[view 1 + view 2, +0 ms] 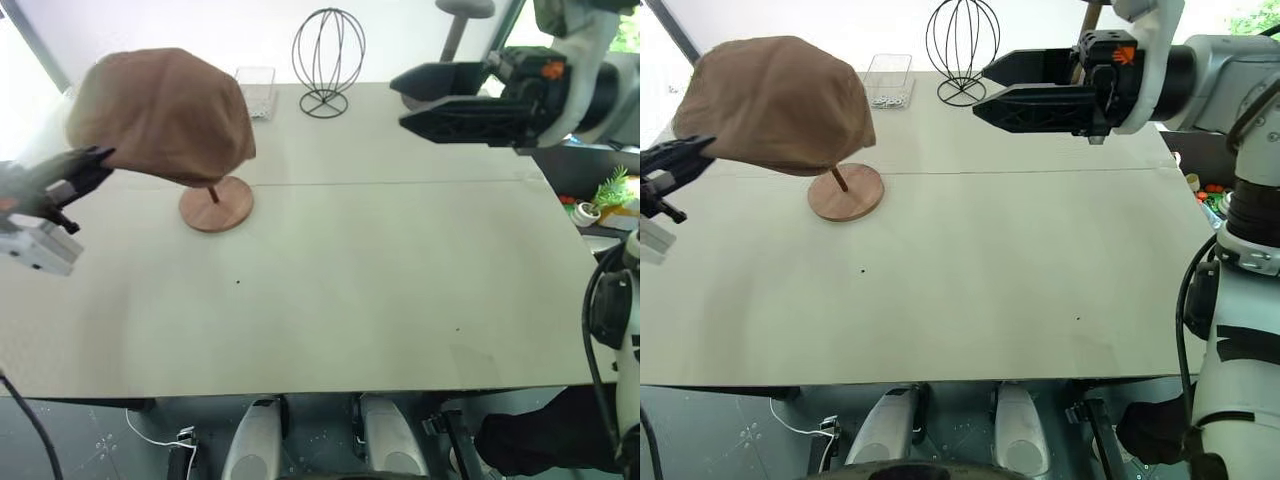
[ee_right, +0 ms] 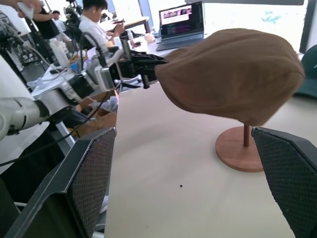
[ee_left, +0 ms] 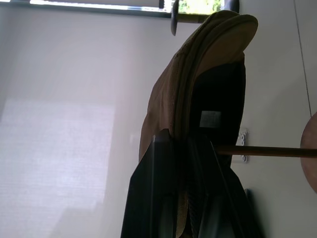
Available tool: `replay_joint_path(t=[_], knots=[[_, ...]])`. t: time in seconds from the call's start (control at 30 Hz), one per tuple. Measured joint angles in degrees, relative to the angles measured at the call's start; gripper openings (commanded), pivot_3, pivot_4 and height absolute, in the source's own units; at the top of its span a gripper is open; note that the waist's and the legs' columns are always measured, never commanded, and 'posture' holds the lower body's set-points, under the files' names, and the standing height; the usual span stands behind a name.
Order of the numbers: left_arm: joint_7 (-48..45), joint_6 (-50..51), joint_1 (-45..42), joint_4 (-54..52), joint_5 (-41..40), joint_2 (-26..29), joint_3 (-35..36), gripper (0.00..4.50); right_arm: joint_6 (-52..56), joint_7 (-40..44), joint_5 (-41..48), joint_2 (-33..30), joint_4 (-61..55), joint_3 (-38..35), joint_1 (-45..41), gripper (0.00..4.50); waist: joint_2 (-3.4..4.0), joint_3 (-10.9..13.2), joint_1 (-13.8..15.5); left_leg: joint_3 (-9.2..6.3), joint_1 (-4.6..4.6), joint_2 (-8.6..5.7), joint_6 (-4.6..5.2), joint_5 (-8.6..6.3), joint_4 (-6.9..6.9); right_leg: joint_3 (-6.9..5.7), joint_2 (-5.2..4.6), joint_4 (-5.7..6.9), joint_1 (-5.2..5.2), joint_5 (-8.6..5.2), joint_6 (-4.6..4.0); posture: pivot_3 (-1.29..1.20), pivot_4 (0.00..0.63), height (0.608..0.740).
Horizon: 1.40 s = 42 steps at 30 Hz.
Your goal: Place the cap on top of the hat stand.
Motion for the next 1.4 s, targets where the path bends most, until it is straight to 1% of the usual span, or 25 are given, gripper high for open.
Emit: replay_joint_path(t=[0.1, 0.27, 0.43, 0.53, 0.63, 0.67, 0.73, 0.77, 0.8, 0.83, 0.87, 0.97, 1.1, 1.3, 1.4], knots=[[-0.2, -3.7, -3.0, 6.0, 0.6, 0.0, -3.3, 0.09, 0.0, 0.9, -0.3, -0.2, 0.0, 1.0, -0.2, 4.5, 0.0, 0.0, -0.1, 0.0, 0.01, 0.0, 0.0, 0.0, 0.0, 0.0, 0.0, 0.04, -0.01, 0.02, 0.04, 0.0, 0.15, 0.74], [0.5, -7.0, -4.0, 14.1, 3.2, 0.1, -4.1, 0.09, 0.1, 1.6, -1.1, -1.1, 0.1, 1.0, -0.9, 4.5, 0.0, 0.0, -0.3, 0.01, 0.02, 0.02, 0.0, 0.0, -0.02, 0.0, 0.01, 0.07, -0.05, 0.02, 0.05, 0.0, 0.15, 0.74], [2.9, -7.3, -4.6, 17.3, 5.0, 1.3, -3.5, 0.09, 0.1, 2.1, -1.6, -1.1, 0.4, 1.2, -1.5, 4.5, 0.0, 0.0, -0.2, 0.02, 0.01, 0.02, 0.0, 0.0, 0.0, 0.0, -0.01, 0.06, -0.04, 0.02, 0.04, 0.0, 0.15, 0.74], [4.8, -4.5, -4.5, 17.8, 5.0, 1.3, -3.1, 0.09, -0.1, 2.2, -2.5, -1.0, 1.5, 1.5, -1.5, 4.5, 0.0, 0.0, -0.2, 0.02, 0.01, 0.02, 0.0, 0.0, 0.0, 0.0, 0.0, 0.07, -0.04, 0.02, 0.04, 0.0, 0.15, 0.74], [6.0, -2.8, -2.8, 16.7, 4.8, 1.3, -2.9, 1.2, -0.4, 2.3, -2.9, -0.6, 1.8, 1.8, -1.5, 4.5, 0.0, 0.0, -0.3, 0.02, 0.01, 0.02, 0.0, 0.0, -0.02, 0.0, -0.01, 0.07, -0.05, 0.02, 0.05, 0.0, 0.15, 0.74], [6.2, -2.4, -2.0, 16.0, 4.7, 1.3, -2.9, 1.67, -0.5, 2.3, -3.1, -0.5, 2.0, 1.8, -1.5, 4.5, 0.0, 0.0, -0.3, 0.02, 0.01, 0.03, 0.0, 0.0, -0.03, 0.0, 0.0, 0.07, -0.06, 0.02, 0.05, 0.0, 0.15, 0.74], [6.5, -1.7, -0.4, 14.4, 4.5, 1.3, -2.9, 2.81, -0.6, 2.3, -3.6, -0.4, 2.2, 1.9, -1.5, 4.5, 0.0, 0.0, -0.2, 0.02, 0.0, 0.03, 0.0, 0.0, -0.03, 0.0, -0.01, 0.08, -0.07, 0.02, 0.04, 0.0, 0.15, 0.74], [6.5, -1.2, 0.4, 13.3, 4.3, 1.3, -2.8, 3.22, -0.6, 2.4, -3.7, -0.4, 2.3, 1.9, -1.5, 4.5, 0.0, 0.0, -0.2, 0.02, 0.0, 0.03, 0.0, 0.0, -0.03, 0.0, -0.01, 0.07, -0.08, 0.02, 0.04, 0.0, 0.15, 0.74], [6.6, -0.8, 1.3, 12.2, 3.9, 1.3, -2.7, 3.85, -0.7, 2.6, -3.7, -0.4, 2.3, 1.9, -1.5, 4.5, 0.0, 0.0, -0.2, 0.02, 0.0, 0.03, 0.0, 0.0, -0.03, 0.0, -0.01, 0.07, -0.08, 0.02, 0.04, 0.0, 0.15, 0.74], [6.6, -0.2, 1.9, 11.3, 3.6, 1.3, -2.5, 4.33, -0.7, 2.7, -3.8, -0.4, 2.4, 1.9, -1.5, 4.5, 0.0, 0.0, -0.2, 0.02, 0.0, 0.03, 0.0, -0.01, -0.03, 0.01, -0.02, 0.07, -0.08, 0.02, 0.03, 0.0, 0.15, 0.74], [6.6, 0.4, 2.5, 10.3, 3.4, 1.3, -2.3, 4.43, -0.8, 2.8, -3.9, -0.3, 2.6, 1.9, -1.5, 4.5, 0.0, 0.0, -0.2, 0.02, 0.0, 0.03, 0.0, -0.01, -0.03, 0.01, -0.02, 0.07, -0.08, 0.01, 0.03, 0.0, 0.15, 0.74], [6.6, 2.3, 4.5, 8.4, 2.3, 1.4, -1.2, 4.43, -1.0, 3.0, -4.3, -0.1, 3.2, 1.9, -1.5, 4.5, 0.0, 0.0, -0.2, 0.03, 0.0, 0.04, 0.0, -0.01, -0.03, 0.01, -0.02, 0.06, -0.08, 0.01, 0.02, 0.0, 0.15, 0.74], [6.2, 8.4, 10.4, 2.0, -1.0, 1.6, 2.1, 4.43, -1.5, 3.2, -4.8, 0.5, 3.5, 1.9, -1.5, 4.5, 0.01, 0.0, -0.3, 0.03, 0.0, 0.04, -0.01, -0.01, -0.05, 0.01, -0.02, 0.05, -0.09, 0.01, 0.01, 0.0, 0.15, 0.74], [3.9, 21.5, 21.9, -11.8, -5.8, 1.3, 11.4, 4.43, -3.1, 3.7, -5.9, 1.3, 4.4, 2.0, -1.4, 4.5, 0.02, 0.0, -0.3, 0.06, -0.01, 0.08, -0.01, -0.01, -0.1, 0.02, -0.01, 0.03, -0.13, -0.1, -0.19, 0.0, 0.15, 0.74], [2.5, 29.4, 27.1, -20.0, -7.8, -1.1, 16.3, 4.43, -3.6, 4.2, -6.4, 1.5, 4.9, 2.0, -1.4, 4.5, 0.04, 0.0, -0.3, 0.09, 0.0, 0.08, -0.02, -0.01, -0.1, 0.03, -0.02, -0.01, -0.13, -0.11, -0.21, 0.0, 0.15, 0.74]])
